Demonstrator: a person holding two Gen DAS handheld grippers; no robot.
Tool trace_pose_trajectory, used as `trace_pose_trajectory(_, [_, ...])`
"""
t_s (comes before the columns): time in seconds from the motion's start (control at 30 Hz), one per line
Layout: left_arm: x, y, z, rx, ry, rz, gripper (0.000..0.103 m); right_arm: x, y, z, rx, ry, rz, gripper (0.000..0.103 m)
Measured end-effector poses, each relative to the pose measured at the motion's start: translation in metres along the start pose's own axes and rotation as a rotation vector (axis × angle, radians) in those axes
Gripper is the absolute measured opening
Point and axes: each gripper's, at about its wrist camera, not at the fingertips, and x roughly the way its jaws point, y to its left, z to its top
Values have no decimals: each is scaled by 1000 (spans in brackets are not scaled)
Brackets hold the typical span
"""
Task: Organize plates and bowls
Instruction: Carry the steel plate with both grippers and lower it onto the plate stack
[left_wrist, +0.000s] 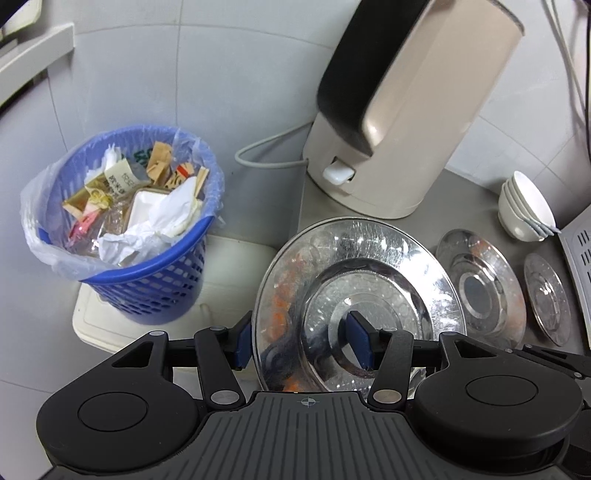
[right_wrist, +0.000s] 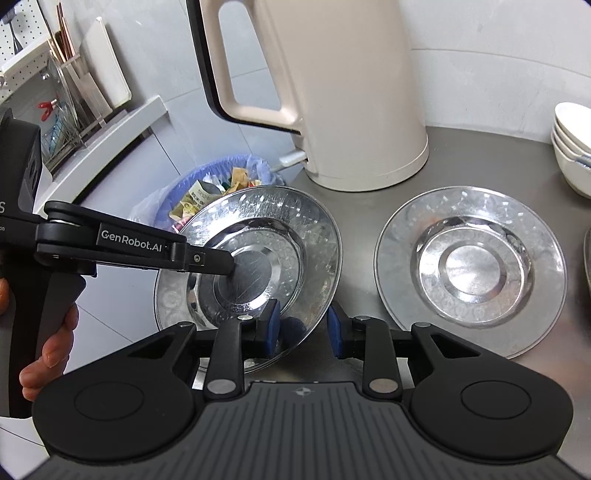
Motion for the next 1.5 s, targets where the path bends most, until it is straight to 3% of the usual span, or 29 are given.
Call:
trace_pose_trajectory(0.63, [-3,-87,12,142,-28,-82,103,-67,-46,-12,88,-136,-97,33])
trace_pose_trajectory(1.5, [41,-239,20,395,49,-245,103,-149,-155,-37,294,-264,-299,33])
